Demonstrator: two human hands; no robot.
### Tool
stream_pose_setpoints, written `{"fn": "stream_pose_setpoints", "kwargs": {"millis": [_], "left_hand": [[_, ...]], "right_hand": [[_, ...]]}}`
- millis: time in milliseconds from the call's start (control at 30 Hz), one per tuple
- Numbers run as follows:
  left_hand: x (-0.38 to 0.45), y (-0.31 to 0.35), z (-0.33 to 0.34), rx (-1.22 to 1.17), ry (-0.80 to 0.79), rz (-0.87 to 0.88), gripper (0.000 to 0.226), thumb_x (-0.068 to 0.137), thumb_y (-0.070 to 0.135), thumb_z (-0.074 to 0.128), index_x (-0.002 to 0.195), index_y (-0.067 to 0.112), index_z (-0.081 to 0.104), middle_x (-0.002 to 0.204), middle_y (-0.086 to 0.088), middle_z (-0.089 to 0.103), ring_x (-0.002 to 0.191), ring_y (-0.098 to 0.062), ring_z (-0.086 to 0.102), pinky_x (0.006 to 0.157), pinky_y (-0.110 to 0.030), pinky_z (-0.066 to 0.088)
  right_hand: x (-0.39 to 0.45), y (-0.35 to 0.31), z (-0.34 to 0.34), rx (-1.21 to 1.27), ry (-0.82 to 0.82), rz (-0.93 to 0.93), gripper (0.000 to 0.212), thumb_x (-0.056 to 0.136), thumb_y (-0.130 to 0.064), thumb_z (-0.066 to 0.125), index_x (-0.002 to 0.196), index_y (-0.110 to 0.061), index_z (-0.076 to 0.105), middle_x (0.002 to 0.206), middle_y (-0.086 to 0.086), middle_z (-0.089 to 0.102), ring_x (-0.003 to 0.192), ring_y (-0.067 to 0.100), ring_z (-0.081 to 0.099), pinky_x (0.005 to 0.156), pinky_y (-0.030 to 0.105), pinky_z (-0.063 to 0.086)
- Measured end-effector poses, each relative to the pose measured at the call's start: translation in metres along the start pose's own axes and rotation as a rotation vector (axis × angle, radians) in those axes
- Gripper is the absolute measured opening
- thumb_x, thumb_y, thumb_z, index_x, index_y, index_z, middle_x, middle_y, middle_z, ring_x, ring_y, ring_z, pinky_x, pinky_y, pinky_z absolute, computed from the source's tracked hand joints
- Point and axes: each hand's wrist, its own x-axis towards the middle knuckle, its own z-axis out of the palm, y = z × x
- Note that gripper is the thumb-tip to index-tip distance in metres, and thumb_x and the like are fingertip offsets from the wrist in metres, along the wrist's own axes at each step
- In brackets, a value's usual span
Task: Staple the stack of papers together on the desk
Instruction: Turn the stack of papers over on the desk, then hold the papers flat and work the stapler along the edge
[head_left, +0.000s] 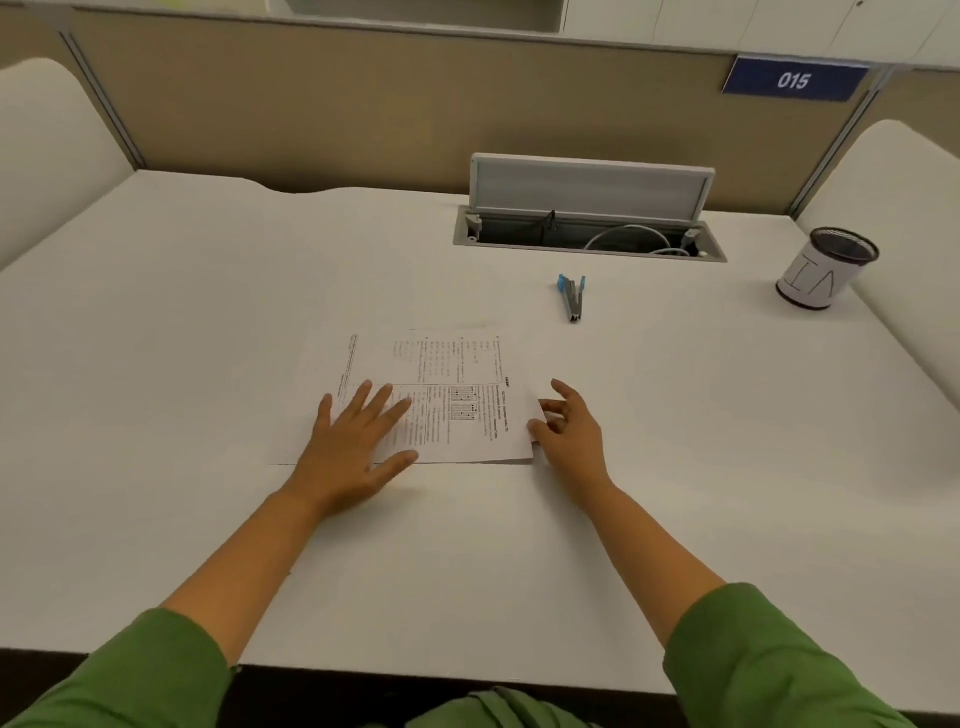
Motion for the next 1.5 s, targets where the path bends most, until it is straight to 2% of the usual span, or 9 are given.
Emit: {"fn": "stream_pose_setpoints", "kwargs": {"millis": [100, 233, 333, 433, 700, 867, 1100, 1267, 1500], "left_hand": [[0.024, 0.035, 0.004, -0.036, 0.024, 0.003, 0.083, 0.075, 0.077, 0.005, 0.146, 0.035, -0.002, 0.156, 0.008, -0.010, 0.143, -0.013, -0.016, 0.113, -0.050, -0.014], [0.052, 0.076, 0.025, -0.058, 0.001, -0.028, 0.073, 0.085, 0.068, 0.018, 0.146, 0.035, -0.004, 0.158, 0.003, -0.010, 0.143, -0.016, -0.017, 0.111, -0.051, -0.015], [0.059, 0.082, 0.041, -0.026, -0.020, -0.100, 0.075, 0.084, 0.069, 0.018, 0.146, 0.033, -0.005, 0.158, 0.000, -0.011, 0.143, -0.019, -0.017, 0.111, -0.052, -0.014], [0.061, 0.077, 0.048, 0.000, 0.004, -0.108, 0.078, 0.081, 0.073, 0.013, 0.146, 0.034, -0.005, 0.158, 0.000, -0.009, 0.144, -0.019, -0.016, 0.112, -0.053, -0.013], [0.080, 0.072, 0.051, 0.011, 0.051, -0.134, 0.078, 0.081, 0.073, 0.010, 0.146, 0.034, -0.009, 0.157, 0.002, -0.013, 0.143, -0.018, -0.017, 0.113, -0.051, -0.013], [0.092, 0.070, 0.047, 0.011, 0.043, -0.155, 0.076, 0.082, 0.072, 0.012, 0.145, 0.034, -0.010, 0.157, 0.003, -0.015, 0.143, -0.017, -0.019, 0.112, -0.050, -0.014], [0.098, 0.068, 0.048, 0.001, 0.075, -0.171, 0.082, 0.074, 0.075, 0.001, 0.145, 0.036, -0.007, 0.156, 0.006, -0.014, 0.139, -0.012, -0.023, 0.114, -0.049, -0.014], [0.098, 0.070, 0.046, -0.018, 0.078, -0.179, 0.081, 0.074, 0.076, 0.003, 0.144, 0.037, -0.008, 0.154, 0.009, -0.016, 0.140, -0.011, -0.023, 0.115, -0.047, -0.014], [0.098, 0.070, 0.043, -0.020, 0.068, -0.184, 0.081, 0.074, 0.075, 0.004, 0.145, 0.037, -0.005, 0.156, 0.008, -0.012, 0.141, -0.012, -0.020, 0.115, -0.046, -0.014]], "right_hand": [[-0.003, 0.000, 0.003, -0.024, 0.038, -0.046, 0.053, 0.083, -0.009, 0.060, 0.132, -0.022, 0.042, 0.103, -0.008, 0.057, 0.081, 0.000, 0.061, 0.065, 0.006, 0.048], [-0.009, -0.001, 0.006, -0.055, 0.057, -0.089, 0.053, 0.083, -0.008, 0.061, 0.131, -0.020, 0.042, 0.116, -0.002, 0.056, 0.085, 0.009, 0.061, 0.073, 0.013, 0.051], [-0.014, 0.000, 0.007, -0.129, 0.108, -0.186, 0.054, 0.081, -0.005, 0.062, 0.131, -0.013, 0.042, 0.130, 0.004, 0.047, 0.106, 0.013, 0.053, 0.086, 0.008, 0.043], [-0.017, 0.005, 0.006, -0.248, 0.176, -0.248, 0.054, 0.081, -0.010, 0.064, 0.130, -0.011, 0.043, 0.144, 0.007, 0.033, 0.131, 0.016, 0.034, 0.102, 0.017, 0.026], [0.045, 0.008, -0.018, -0.249, 0.321, -0.129, 0.052, 0.082, -0.025, 0.066, 0.128, -0.015, 0.044, 0.148, 0.002, 0.031, 0.142, 0.016, 0.015, 0.109, 0.024, 0.018], [0.101, -0.002, -0.025, -0.367, 0.321, -0.091, 0.060, 0.082, -0.034, 0.065, 0.130, -0.008, 0.042, 0.145, 0.007, 0.036, 0.142, 0.021, 0.015, 0.116, 0.041, 0.018], [0.157, -0.005, -0.022, -0.494, 0.345, -0.038, 0.064, 0.081, -0.043, 0.062, 0.130, -0.006, 0.043, 0.143, 0.008, 0.037, 0.143, 0.023, 0.012, 0.118, 0.039, 0.007], [0.180, -0.008, -0.021, -0.579, 0.365, -0.001, 0.042, 0.087, -0.040, 0.054, 0.114, -0.008, 0.057, 0.134, 0.009, 0.047, 0.135, 0.024, 0.028, 0.116, 0.043, 0.010], [0.179, -0.007, -0.021, -0.281, 0.447, -0.052, 0.028, 0.091, -0.027, 0.051, 0.111, -0.007, 0.056, 0.127, 0.007, 0.055, 0.123, 0.023, 0.046, 0.116, 0.040, 0.017]]}}
